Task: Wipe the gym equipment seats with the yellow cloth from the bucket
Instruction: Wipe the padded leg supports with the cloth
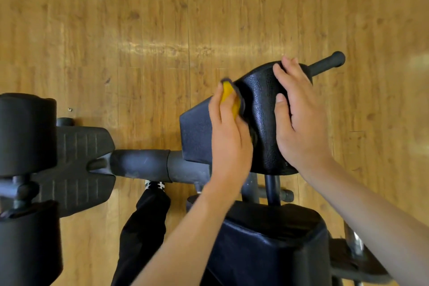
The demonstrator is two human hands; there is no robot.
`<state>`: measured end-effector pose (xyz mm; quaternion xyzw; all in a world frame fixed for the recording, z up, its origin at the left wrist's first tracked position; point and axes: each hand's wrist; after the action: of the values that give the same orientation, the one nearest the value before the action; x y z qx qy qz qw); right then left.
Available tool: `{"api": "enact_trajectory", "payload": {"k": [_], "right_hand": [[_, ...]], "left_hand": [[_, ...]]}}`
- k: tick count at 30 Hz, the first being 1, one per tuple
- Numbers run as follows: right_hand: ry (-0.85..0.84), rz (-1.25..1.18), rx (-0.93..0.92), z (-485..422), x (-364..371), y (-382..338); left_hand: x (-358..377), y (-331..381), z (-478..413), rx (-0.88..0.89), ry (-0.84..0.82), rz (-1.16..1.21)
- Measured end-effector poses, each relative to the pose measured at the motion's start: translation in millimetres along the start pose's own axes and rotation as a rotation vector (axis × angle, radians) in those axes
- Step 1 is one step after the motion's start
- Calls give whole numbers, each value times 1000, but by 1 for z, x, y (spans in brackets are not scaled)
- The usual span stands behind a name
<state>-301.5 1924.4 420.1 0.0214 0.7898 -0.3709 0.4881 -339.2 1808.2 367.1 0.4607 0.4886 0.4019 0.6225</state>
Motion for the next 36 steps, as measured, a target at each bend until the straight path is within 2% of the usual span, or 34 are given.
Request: {"api": "enact_trajectory", "payload": {"k": [3,5,7,9,12,18,20,25,28,33,36], "right_hand": [[11,194,-74,2,4,-7],[3,367,-111,4,9,-13],[-9,429,-90,6,13,-18],[-21,423,-71,7,14,-19],[-49,477,-79,10,14,-21],[-53,473,-87,9,13,-22],[-52,480,-93,9,13,-22],[-51,504,-74,9,16,-24],[-58,514,-77,10,15,-25],[-52,529,-85,11,15,-27],[-54,536,-86,11,15,-27]], "left_hand": [[-21,-8,51,-80,-20,65],[-21,-15,48,-127,-4,18],[-11,-13,22,-184,42,-60],[0,-10,-15,-227,74,-85],[6,-18,-51,-168,95,-77],[-12,-18,52,-176,92,-9],[-13,-22,54,-172,98,-51],[-7,-66,-53,-344,203,-182],[-12,-94,-90,-433,197,-189],[-19,-59,-2,-344,241,-170],[-25,-47,29,-319,189,-157]]}}
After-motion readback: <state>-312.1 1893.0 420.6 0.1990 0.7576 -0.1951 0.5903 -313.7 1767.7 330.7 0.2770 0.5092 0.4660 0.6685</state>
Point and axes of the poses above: each hand's wrist, its own z-axis away from the middle knuckle, its own x-axis out of the palm, y = z × x, and after that the axes turned 14 degrees about y, right-handed
